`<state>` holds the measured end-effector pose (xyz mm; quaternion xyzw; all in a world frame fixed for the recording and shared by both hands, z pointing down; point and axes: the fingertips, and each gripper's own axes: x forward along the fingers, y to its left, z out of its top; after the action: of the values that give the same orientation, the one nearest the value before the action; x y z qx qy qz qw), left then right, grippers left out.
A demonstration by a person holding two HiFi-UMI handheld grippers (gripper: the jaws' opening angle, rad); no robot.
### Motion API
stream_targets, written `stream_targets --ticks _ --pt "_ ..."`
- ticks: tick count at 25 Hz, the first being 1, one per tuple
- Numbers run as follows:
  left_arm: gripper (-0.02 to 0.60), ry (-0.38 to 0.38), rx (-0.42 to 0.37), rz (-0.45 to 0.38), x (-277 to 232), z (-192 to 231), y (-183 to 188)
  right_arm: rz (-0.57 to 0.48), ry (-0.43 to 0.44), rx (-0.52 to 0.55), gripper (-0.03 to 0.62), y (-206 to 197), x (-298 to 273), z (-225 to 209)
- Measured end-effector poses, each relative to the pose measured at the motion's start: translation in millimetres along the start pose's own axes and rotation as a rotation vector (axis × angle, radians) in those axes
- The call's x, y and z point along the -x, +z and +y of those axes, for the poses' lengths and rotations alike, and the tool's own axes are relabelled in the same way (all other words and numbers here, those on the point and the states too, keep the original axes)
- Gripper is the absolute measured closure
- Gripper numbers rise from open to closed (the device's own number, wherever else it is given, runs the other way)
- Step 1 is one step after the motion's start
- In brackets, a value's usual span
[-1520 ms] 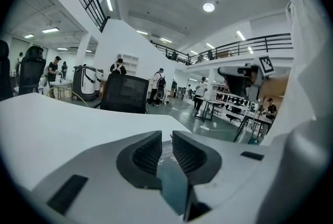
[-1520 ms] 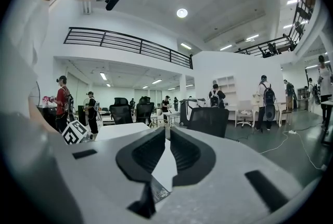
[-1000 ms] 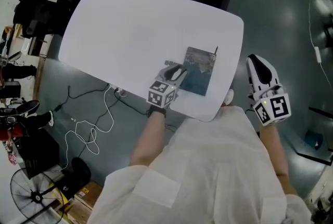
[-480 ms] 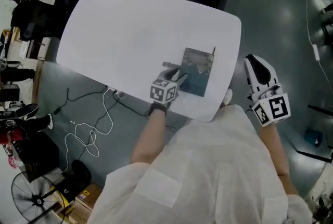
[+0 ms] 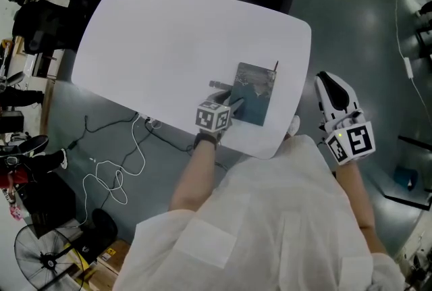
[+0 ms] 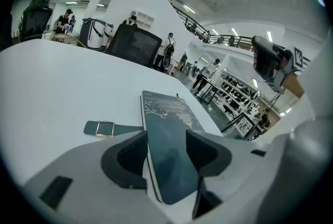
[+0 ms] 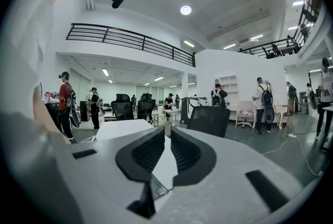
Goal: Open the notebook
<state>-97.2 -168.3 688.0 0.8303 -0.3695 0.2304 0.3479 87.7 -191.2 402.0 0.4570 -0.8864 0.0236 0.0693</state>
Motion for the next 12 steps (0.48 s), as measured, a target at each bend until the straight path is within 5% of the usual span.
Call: stream_targets --ticks 12 --pt "0.371 -0.027 0.035 -0.075 11.1 -12.3 14.1 -0.007 0.007 -0.001 0.556 1.0 -1.1 -0.1"
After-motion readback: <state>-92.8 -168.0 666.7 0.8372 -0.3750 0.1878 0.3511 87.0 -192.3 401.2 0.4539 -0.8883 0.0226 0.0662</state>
